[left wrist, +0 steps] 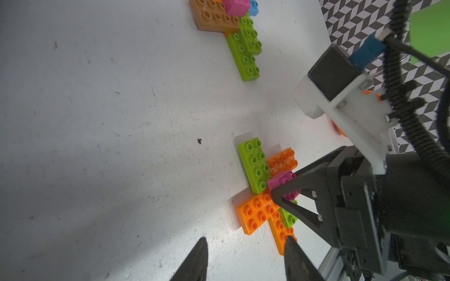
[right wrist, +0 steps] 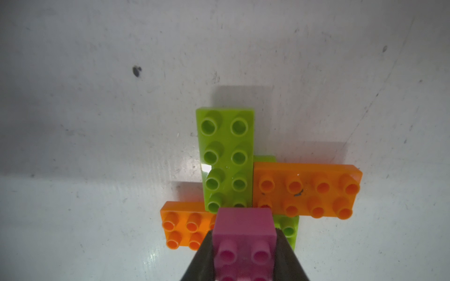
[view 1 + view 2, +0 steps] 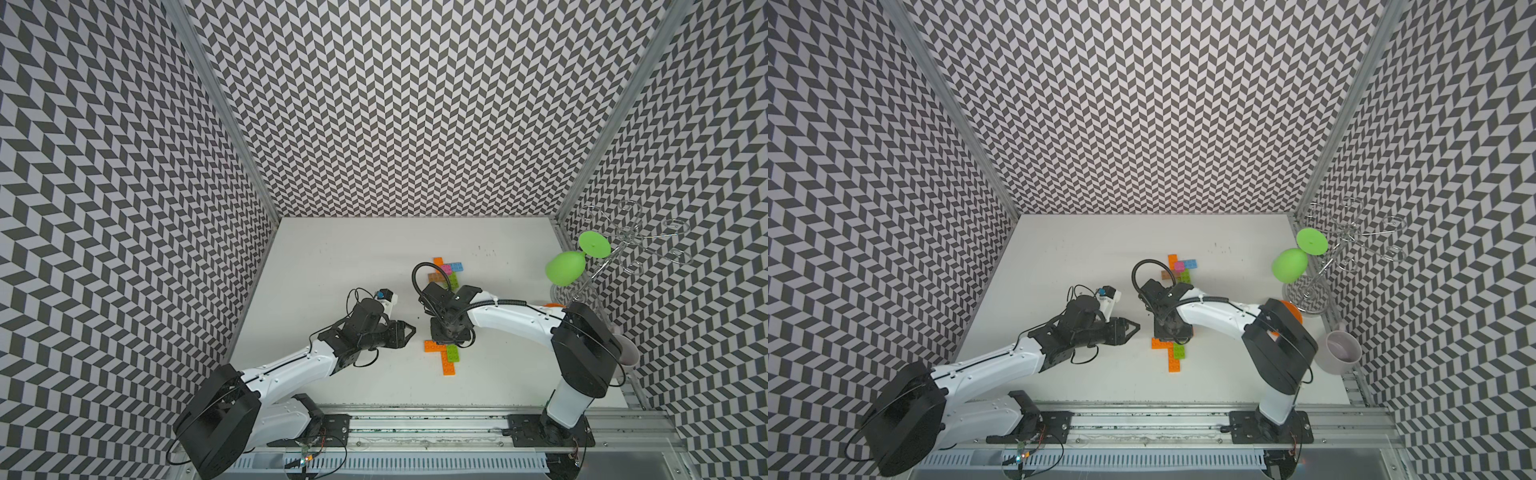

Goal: Assemble a small pinwheel with lego
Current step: Assemble the lego brick with the lego brick.

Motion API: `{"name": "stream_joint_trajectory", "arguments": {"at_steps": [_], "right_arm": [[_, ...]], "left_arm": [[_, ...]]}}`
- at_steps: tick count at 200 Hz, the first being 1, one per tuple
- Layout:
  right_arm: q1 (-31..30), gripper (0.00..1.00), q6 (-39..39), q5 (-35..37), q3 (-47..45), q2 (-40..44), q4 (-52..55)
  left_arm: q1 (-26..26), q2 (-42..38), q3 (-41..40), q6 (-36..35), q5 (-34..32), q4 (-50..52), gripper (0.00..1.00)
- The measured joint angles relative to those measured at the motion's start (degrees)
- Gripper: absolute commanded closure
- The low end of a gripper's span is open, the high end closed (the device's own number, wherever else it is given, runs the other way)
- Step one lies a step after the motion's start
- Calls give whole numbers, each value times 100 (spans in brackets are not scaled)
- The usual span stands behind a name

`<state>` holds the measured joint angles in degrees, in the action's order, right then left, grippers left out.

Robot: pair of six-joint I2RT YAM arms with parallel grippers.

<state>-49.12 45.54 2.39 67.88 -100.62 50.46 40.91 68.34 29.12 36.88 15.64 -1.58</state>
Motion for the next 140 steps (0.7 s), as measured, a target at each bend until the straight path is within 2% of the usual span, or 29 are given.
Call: {"name": "stream_joint_trajectory", "arguments": {"at_steps": [140], "right_arm": [[2, 100, 105, 236, 0, -68, -39]], "left_arm": [[0, 142, 2, -42, 4, -4, 50]]}}
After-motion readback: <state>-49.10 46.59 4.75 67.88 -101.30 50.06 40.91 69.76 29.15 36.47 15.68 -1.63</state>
